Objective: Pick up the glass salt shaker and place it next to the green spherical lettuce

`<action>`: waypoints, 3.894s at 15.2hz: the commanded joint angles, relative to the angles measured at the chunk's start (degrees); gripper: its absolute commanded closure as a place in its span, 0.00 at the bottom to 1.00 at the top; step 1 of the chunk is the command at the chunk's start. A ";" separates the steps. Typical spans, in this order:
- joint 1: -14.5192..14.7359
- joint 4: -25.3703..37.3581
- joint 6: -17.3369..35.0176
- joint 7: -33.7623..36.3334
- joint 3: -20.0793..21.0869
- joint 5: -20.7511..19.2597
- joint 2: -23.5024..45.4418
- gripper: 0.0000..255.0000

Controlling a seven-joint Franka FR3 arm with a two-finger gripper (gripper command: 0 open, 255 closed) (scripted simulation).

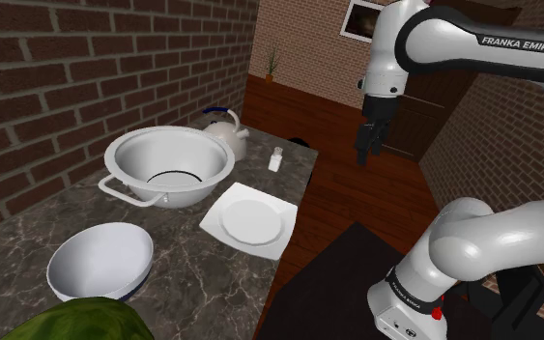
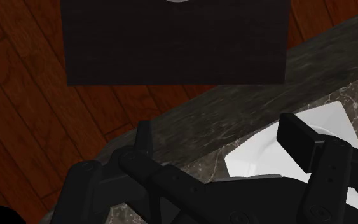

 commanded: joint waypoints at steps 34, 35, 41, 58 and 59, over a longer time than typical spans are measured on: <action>-2.11 48.86 19.20 -0.34 -1.39 -5.91 69.33 0.00; -2.15 48.11 19.96 -0.32 -1.41 -5.93 69.34 0.00; -2.33 44.82 23.42 -0.20 -1.50 -6.05 69.50 0.00; -2.33 45.11 22.80 -0.26 -1.49 -6.03 69.17 1.00; -2.32 45.42 22.18 -0.32 -1.49 -6.01 68.85 1.00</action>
